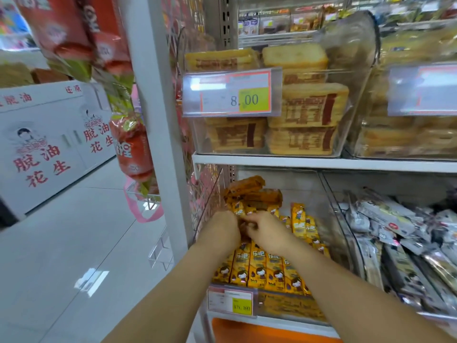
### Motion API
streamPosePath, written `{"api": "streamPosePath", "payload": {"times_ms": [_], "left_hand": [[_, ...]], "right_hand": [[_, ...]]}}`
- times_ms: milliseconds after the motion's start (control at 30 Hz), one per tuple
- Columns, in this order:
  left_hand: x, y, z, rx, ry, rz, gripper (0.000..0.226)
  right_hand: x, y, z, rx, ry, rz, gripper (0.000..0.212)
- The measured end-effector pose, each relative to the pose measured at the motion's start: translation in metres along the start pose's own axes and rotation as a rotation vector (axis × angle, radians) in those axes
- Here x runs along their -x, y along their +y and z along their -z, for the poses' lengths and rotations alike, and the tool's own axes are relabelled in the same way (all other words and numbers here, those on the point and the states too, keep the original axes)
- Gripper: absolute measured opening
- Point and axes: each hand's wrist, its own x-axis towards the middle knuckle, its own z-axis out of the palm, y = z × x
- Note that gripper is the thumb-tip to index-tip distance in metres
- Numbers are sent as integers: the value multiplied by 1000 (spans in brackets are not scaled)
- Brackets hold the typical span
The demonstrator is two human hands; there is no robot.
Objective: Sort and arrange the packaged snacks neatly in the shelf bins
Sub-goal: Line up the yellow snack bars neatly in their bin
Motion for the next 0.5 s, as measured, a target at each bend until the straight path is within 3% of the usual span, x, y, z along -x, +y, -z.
{"api": "streamPosePath", "payload": {"times_ms": [200,333,433,500], "left_hand": [[-6,-7,-9,15,-12,-26,37],[-10,-4,-11,32,-4,-58,41],[-8,-6,-12,48,21,-154,57],[-5,-6,-10,86,31,-196,53]], "right_hand": [[2,1,9,65,-175,17,44],[3,4,8,39,-165,-7,46],[2,5,7,27,-136,1,46],[4,4,4,21,-117,1,47]]}}
